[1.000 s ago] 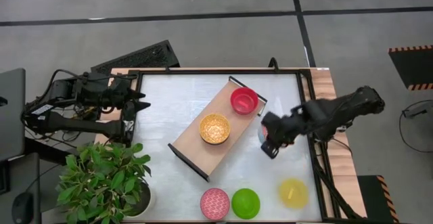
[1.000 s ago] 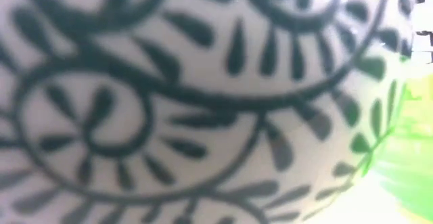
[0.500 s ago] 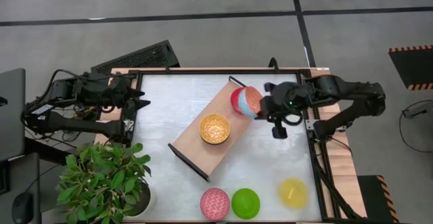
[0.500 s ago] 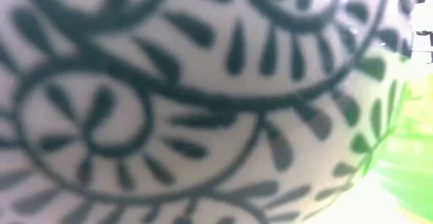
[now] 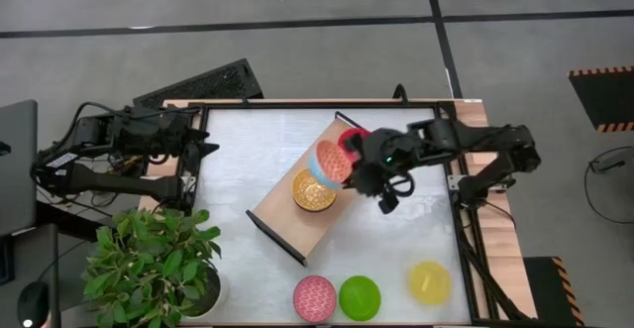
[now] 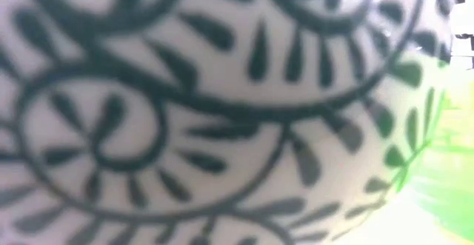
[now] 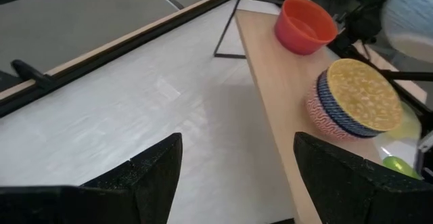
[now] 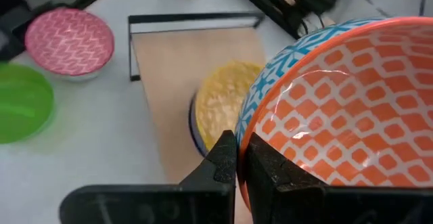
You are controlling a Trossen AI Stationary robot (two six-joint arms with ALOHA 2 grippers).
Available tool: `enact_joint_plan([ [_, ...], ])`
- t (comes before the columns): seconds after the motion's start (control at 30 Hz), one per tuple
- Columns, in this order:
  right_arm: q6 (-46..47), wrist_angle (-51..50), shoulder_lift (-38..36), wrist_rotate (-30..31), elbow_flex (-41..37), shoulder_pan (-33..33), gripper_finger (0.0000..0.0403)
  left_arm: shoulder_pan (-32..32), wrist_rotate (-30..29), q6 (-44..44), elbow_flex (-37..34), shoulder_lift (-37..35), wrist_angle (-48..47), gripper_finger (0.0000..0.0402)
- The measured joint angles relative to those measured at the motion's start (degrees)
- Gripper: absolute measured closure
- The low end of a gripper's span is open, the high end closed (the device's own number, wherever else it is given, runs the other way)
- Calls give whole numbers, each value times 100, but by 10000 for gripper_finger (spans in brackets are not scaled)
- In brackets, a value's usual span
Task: Place and stack bowls onto a shelf
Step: Stack the orange patterned bowl on top of the yellow patterned bowl on the shelf
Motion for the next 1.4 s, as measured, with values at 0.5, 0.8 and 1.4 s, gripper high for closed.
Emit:
enact_joint_plan([
  [0.5, -864, -1252, 1061, 21, 828, 163, 370, 0, -24, -216, 0, 0, -30, 132],
  [0.8, -1069, -1238, 1117, 23, 833, 97, 370, 0, -35, -238, 0, -1, -32, 132],
  [1.4, -1183, -1191, 1194, 31, 835, -93, 370, 0, -43, -236, 0, 0, -34, 132],
])
